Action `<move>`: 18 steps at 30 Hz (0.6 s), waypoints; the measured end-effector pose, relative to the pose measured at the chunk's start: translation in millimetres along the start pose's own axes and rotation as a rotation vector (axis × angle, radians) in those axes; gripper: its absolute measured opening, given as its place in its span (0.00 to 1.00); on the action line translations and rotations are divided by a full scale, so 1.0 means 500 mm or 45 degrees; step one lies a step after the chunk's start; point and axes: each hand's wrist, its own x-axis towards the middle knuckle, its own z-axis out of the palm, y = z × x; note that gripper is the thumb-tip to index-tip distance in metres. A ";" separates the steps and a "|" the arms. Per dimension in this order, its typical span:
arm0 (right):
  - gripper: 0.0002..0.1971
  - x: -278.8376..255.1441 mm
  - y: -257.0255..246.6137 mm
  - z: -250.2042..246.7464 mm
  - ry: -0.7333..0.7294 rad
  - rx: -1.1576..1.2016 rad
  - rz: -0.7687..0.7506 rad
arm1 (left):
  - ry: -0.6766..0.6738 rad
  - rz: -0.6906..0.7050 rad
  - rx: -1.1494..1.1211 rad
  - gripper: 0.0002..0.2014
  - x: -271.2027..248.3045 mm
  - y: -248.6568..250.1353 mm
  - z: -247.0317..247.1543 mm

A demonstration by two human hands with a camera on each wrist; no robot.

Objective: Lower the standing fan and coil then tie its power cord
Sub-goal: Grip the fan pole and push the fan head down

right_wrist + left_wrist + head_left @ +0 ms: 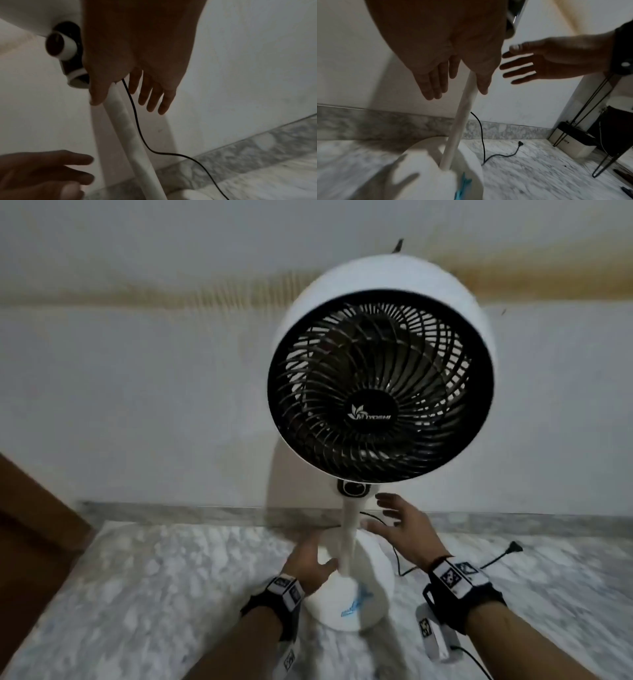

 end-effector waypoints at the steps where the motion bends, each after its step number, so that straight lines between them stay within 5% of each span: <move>1: 0.36 0.012 0.010 0.016 0.044 0.031 -0.052 | 0.023 0.036 -0.045 0.31 0.025 -0.016 0.020; 6: 0.38 0.060 0.026 0.059 0.209 0.190 -0.269 | 0.043 0.156 -0.268 0.39 0.152 -0.076 0.101; 12: 0.30 0.088 0.046 0.086 0.288 0.303 -0.364 | 0.200 0.324 -0.354 0.15 0.186 -0.057 0.144; 18: 0.15 0.088 0.039 0.105 0.427 0.179 -0.432 | 0.304 0.377 -0.284 0.09 0.190 -0.065 0.157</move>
